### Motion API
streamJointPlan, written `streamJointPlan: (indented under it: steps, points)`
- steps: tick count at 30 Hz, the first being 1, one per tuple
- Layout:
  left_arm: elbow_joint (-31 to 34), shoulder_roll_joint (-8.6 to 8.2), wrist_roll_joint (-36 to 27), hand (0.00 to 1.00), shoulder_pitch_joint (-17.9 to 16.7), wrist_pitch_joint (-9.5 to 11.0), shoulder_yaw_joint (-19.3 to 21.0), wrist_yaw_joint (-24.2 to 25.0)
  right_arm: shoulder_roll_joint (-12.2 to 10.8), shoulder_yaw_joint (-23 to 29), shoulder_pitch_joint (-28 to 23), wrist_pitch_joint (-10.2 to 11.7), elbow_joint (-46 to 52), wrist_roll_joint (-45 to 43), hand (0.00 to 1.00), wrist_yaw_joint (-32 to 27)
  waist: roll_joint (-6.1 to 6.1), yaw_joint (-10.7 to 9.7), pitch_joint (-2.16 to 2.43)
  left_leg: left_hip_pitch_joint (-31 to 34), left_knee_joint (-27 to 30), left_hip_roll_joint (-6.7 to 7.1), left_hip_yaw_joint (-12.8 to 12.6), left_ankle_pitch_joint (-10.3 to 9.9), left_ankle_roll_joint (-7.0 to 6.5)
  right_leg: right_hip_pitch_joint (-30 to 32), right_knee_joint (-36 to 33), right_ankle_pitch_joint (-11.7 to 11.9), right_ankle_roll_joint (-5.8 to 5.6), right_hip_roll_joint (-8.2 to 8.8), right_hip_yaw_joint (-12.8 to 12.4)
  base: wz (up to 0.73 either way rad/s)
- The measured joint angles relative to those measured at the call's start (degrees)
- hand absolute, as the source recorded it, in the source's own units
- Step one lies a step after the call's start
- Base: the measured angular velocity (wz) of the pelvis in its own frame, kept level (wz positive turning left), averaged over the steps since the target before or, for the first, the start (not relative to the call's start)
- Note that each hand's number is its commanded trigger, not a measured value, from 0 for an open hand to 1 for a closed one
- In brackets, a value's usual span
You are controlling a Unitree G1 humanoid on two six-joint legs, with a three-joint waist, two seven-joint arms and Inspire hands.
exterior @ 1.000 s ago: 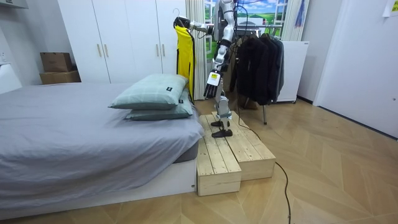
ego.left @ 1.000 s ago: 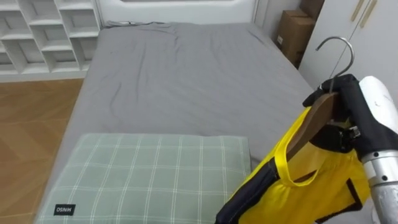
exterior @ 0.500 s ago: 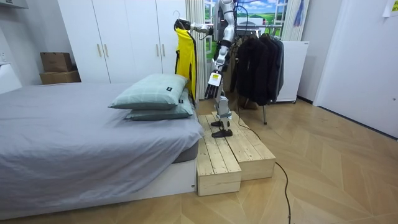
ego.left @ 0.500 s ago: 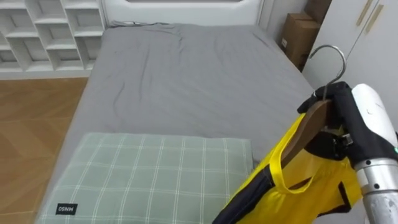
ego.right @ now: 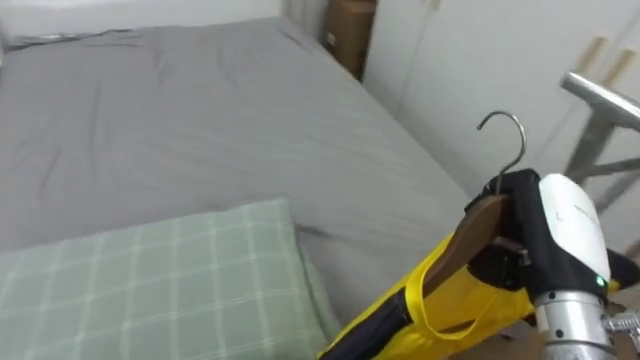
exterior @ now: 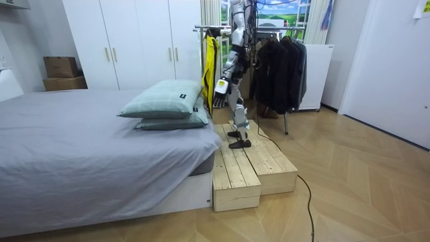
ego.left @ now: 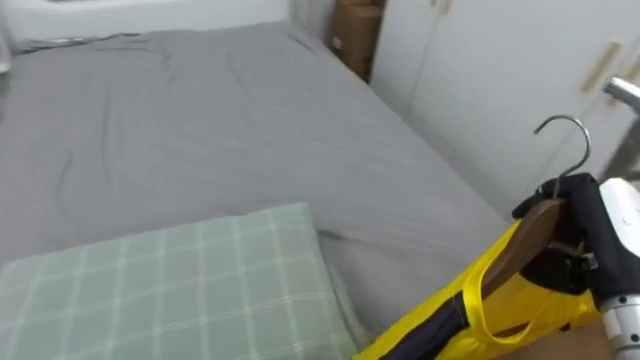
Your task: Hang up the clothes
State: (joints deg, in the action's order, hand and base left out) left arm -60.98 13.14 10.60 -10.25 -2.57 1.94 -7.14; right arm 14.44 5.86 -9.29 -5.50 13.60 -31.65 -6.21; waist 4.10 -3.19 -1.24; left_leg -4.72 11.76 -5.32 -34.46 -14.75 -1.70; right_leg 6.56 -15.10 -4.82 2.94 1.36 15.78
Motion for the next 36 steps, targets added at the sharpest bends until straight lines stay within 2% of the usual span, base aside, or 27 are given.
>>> streamJointPlan:
  steps: [1,2,3,4,5,6,7,9,10,12,13,14,15,16,17,18,19,20,22,23,24,25,26,27,29,30,36]
  points:
    - [0.09,0.28,-0.5,0.0,0.65,-0.1,-0.22,0.0,0.02,0.0,0.0,0.15,-0.59,0.02,1.0,-0.33,-0.03,0.18,-0.05,-1.02,0.28,-0.32,-3.61,-0.55,0.25,0.95,-3.48,-1.48,-0.6,1.71,4.14,-1.47]
    - [0.39,0.36,-1.21,0.0,0.87,-0.18,-0.46,-0.01,0.05,-0.01,0.01,0.61,-1.4,0.01,1.0,-0.97,-0.11,0.14,0.04,-1.48,0.52,-0.37,-5.04,-0.88,0.34,1.23,-5.57,-2.62,-1.01,2.91,5.36,-1.32]
    - [0.89,0.61,-1.95,0.0,1.75,-0.36,-1.2,-0.02,0.13,-0.15,0.06,0.79,-3.03,-0.01,1.0,-2.07,-0.15,0.18,0.13,-2.23,1.24,-0.53,-7.52,-1.62,0.75,0.95,-8.59,-4.46,-2.53,5.49,6.79,-0.89]
    - [1.45,0.7,-2.11,0.0,2.09,-0.5,-1.34,-0.01,0.12,-0.26,0.08,0.8,-3.69,-0.02,1.0,-2.3,-0.12,0.21,0.14,-2.49,1.51,-0.59,-8.62,-1.81,0.93,0.68,-9.3,-4.84,-3.02,6.51,7.21,-1.1]
    - [2.41,0.69,-2.09,0.0,2.65,-0.94,-1.1,0.01,0.12,-0.67,0.08,0.79,-4.57,-0.06,1.0,-2.32,0.19,0.54,0.35,-2.95,1.91,-0.86,-11.12,-2.22,1.56,0.01,-9.47,-5.29,-3.7,7.42,6.93,-0.99]
    - [2.47,0.55,-2.05,0.0,3.06,-1.93,-0.73,0.03,0.12,-1.0,0.08,0.86,-4.61,-0.22,1.0,-2.27,0.38,0.26,0.44,-3.11,2.23,-1.15,-12.47,-2.27,2.02,0.04,-8.35,-5.56,-2.68,6.87,6.42,-0.89]
    - [2.41,0.25,-2.06,0.0,3.21,-2.39,-0.35,0.02,0.18,-0.98,0.08,0.9,-4.61,-0.43,1.0,-2.26,0.17,-0.18,0.38,-3.21,2.57,-1.52,-12.8,-2.34,2.23,0.02,-7.85,-5.4,-2.51,6.5,6.33,-0.56]
    - [2.48,-0.07,-1.81,0.0,2.25,-3.52,-0.01,0.0,0.18,-0.9,0.12,0.87,-4.62,-0.25,1.0,-2.15,-0.29,-1.51,0.41,-3.4,4.81,-3.24,-13.92,-2.41,2.85,0.44,-6.33,-4.78,-1.66,4.67,5.31,-0.34]
    - [2.5,-0.06,-1.6,0.0,2.04,-3.74,0.01,-0.03,0.2,-0.85,0.18,0.89,-4.62,-0.28,1.0,-1.99,-0.21,-1.63,0.39,-3.43,5.56,-3.7,-14.08,-2.4,2.87,0.48,-6.13,-4.81,-1.42,4.3,4.86,-0.44]
    - [2.5,0.33,-1.66,0.0,1.26,-4.0,0.09,-0.07,0.26,-1.3,1.04,1.01,-4.6,0.0,1.0,-0.83,0.17,-0.74,0.42,-2.91,11.39,-6.77,-14.0,-2.79,3.56,0.29,-6.0,-5.47,0.13,2.84,4.75,-0.64]
    - [2.51,0.65,-1.75,0.0,1.12,-3.99,0.1,-0.07,0.28,-2.08,1.85,1.03,-4.61,0.26,1.0,-0.38,0.54,-0.63,0.45,-2.15,16.05,-8.88,-13.59,-3.01,3.91,0.27,-6.44,-6.11,0.96,2.26,3.89,-0.61]
    - [2.51,0.68,-1.69,0.0,1.11,-4.02,0.16,-0.13,0.32,-2.36,2.21,1.16,-4.61,0.22,1.0,-0.05,0.72,-0.57,0.47,-1.71,18.26,-9.57,-12.75,-3.0,3.9,0.25,-6.72,-6.5,1.31,1.77,3.01,-0.64]
    - [2.62,0.51,-1.57,0.0,1.12,-4.4,0.16,-0.32,0.39,-2.68,2.77,1.46,-4.61,0.38,1.0,0.21,0.62,-0.3,0.5,-0.87,22.13,-11.18,-9.24,-2.95,3.92,-0.04,-6.96,-6.87,2.04,0.4,1.0,-0.78]
    - [2.96,0.43,-1.6,0.0,1.05,-4.57,0.34,-0.93,0.47,-2.86,2.89,1.8,-4.6,0.7,1.0,0.2,0.62,0.31,0.49,-0.42,24.78,-11.84,-5.44,-2.39,4.49,-0.28,-7.49,-7.19,2.77,-0.9,-1.25,-0.86]
    - [2.95,0.38,-1.61,0.0,0.96,-4.74,0.54,-1.31,0.52,-3.03,2.87,1.84,-4.6,0.8,1.0,0.18,0.58,0.55,0.52,-0.1,25.8,-11.88,-3.4,-2.1,4.5,-0.76,-7.68,-7.37,3.08,-1.56,-2.52,-0.96]
    - [2.85,0.09,-1.94,0.0,0.5,-4.99,0.82,-1.81,0.62,-3.56,2.9,1.84,-4.61,0.83,1.0,0.09,0.6,0.64,0.5,0.64,26.32,-11.05,1.74,-1.94,4.2,-1.33,-7.67,-7.53,3.63,-2.37,-4.95,-0.98]
    - [2.77,-0.68,-2.76,0.0,0.35,-5.59,1.43,-2.92,0.62,-3.68,2.9,1.71,-4.63,0.87,1.0,0.03,0.8,0.65,0.44,1.48,24.89,-9.15,6.77,-2.5,4.21,-1.37,-7.63,-7.69,3.89,-2.64,-7.34,-0.95]
    - [2.77,-1.07,-3.67,0.0,0.34,-5.67,1.43,-3.49,0.63,-3.69,2.9,1.7,-4.63,0.86,1.0,0.03,0.88,0.64,0.39,2.1,23.86,-8.07,8.67,-2.75,4.43,-1.36,-7.56,-7.63,3.89,-2.67,-8.49,-0.96]
    - [2.75,-2.18,-6.07,0.0,-0.41,-5.72,1.38,-4.86,0.79,-4.42,3.54,1.71,-4.63,0.87,1.0,0.04,0.92,1.47,0.45,3.85,16.13,-4.17,14.18,-2.56,4.9,-0.84,-7.27,-6.84,3.67,-3.23,-14.15,-1.19]
    - [2.76,-2.38,-6.08,0.0,-0.89,-5.75,1.33,-5.14,0.98,-4.92,3.91,1.73,-4.61,0.76,1.0,0.04,0.71,1.76,0.57,4.42,14.0,-3.42,15.78,-2.48,4.91,-0.48,-7.18,-6.52,3.68,-3.62,-15.79,-1.44]
    - [2.76,-2.7,-5.93,0.0,-1.56,-5.79,1.32,-5.43,1.46,-5.74,4.46,1.74,-4.6,-0.03,1.0,0.07,0.47,2.08,0.68,5.77,10.01,-2.13,19.52,-1.98,5.03,0.3,-6.99,-5.79,3.51,-4.4,-18.69,-1.11]
    - [2.75,-2.83,-5.93,0.0,-1.66,-5.82,1.19,-5.58,1.68,-6.03,4.76,1.74,-4.6,-0.33,1.0,0.08,0.28,2.04,0.68,6.58,8.39,-1.8,21.07,-1.46,5.53,0.59,-6.85,-5.36,3.46,-4.7,-19.48,-1.25]
    - [2.71,-3.11,-6.01,0.0,-1.88,-6.23,1.19,-5.75,1.84,-6.41,4.9,1.75,-4.59,-0.47,1.0,0.08,-0.22,1.97,0.78,7.68,6.75,-1.78,22.53,1.0,6.11,1.13,-6.43,-4.78,3.3,-5.49,-20.74,-0.99]
    - [2.15,-3.18,-6.02,0.0,-1.92,-6.73,1.17,-5.74,1.8,-6.45,4.89,1.76,-4.63,-0.99,1.0,0.06,-0.78,1.33,1.1,8.02,6.9,-1.72,23.4,3.45,5.88,1.37,-6.47,-4.66,3.04,-6.44,-22.0,-0.79]
    - [1.77,-3.16,-6.02,0.0,-1.71,-7.09,1.2,-5.83,1.5,-6.28,4.76,2.04,-4.68,-2.72,1.0,-0.02,-0.41,-0.86,1.22,7.88,6.92,-1.14,22.91,3.36,5.62,1.4,-6.08,-4.47,2.32,-6.09,-22.18,-0.19]
    - [1.5,-3.4,-6.02,0.0,-1.55,-7.1,1.07,-5.81,1.51,-5.96,4.77,2.45,-4.67,-3.36,1.0,-0.37,-0.58,-1.63,1.12,7.78,6.66,-0.94,22.44,3.19,5.27,1.3,-5.45,-4.21,1.89,-5.95,-22.29,-0.11]
    - [1.36,-3.49,-6.0,0.0,-1.44,-7.54,-1.49,-5.58,1.33,-4.94,4.73,2.83,-4.58,-4.96,1.0,-0.56,-1.24,-2.73,0.68,7.19,4.66,-0.02,20.88,2.79,4.38,1.26,-3.6,-3.75,0.68,-5.4,-24.41,-0.11]
